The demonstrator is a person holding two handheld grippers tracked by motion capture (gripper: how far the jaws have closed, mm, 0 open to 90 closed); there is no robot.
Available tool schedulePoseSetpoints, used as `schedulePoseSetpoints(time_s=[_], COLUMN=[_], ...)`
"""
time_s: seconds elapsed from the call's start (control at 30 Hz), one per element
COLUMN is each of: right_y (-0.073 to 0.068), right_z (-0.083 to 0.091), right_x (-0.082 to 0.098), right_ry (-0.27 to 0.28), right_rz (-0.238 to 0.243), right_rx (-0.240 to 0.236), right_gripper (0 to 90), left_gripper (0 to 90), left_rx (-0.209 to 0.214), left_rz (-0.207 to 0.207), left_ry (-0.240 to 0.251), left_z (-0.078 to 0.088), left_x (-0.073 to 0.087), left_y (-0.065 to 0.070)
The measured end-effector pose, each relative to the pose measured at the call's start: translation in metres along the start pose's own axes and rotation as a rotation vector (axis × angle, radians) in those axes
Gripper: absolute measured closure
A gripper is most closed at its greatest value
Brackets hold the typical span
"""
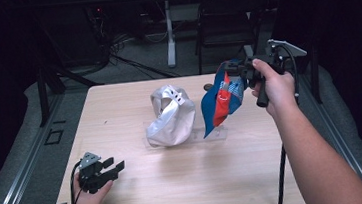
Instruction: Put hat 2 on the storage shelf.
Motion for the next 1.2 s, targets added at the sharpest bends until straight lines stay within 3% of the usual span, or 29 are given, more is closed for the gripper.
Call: schedulePoseSetpoints(time_s=[0.2, 0.37, 0.6, 0.87, 1.2], right_y=[0.001, 0.001, 0.003, -0.001, -0.002], right_z=[0.0, 0.002, -0.002, -0.008, -0.016], right_x=[-0.004, -0.005, -0.004, 0.007, 0.018], right_ry=[0.02, 0.011, 0.007, -0.033, -0.077], right_rz=[-0.006, 0.005, 0.006, 0.021, 0.049], right_rx=[-0.001, 0.023, 0.016, 0.002, 0.019], right_gripper=[77.8, 77.8, 77.7, 77.8, 77.7], left_gripper=[49.2, 49.2, 49.2, 49.2, 49.2], left_rx=[0.003, 0.003, 0.003, 0.005, 0.003], left_rz=[0.0, 0.0, -0.001, 0.004, -0.001], left_ry=[0.0, 0.0, -0.001, -0.006, -0.01], left_z=[0.0, -0.001, -0.001, 0.0, 0.0], left_x=[0.0, 0.0, 0.0, 0.0, 0.0], left_y=[0.0, 0.0, 0.0, -0.001, -0.001])
Point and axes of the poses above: each handheld gripper's, and its own axes: z roughly backward along the jaws, x roughly out of its underside, y roughly to its right, the point moved 7 cm from there along -z, roughly forward along the jaws, and after that the axes turned 14 degrees about y, right-handed, at the moved point
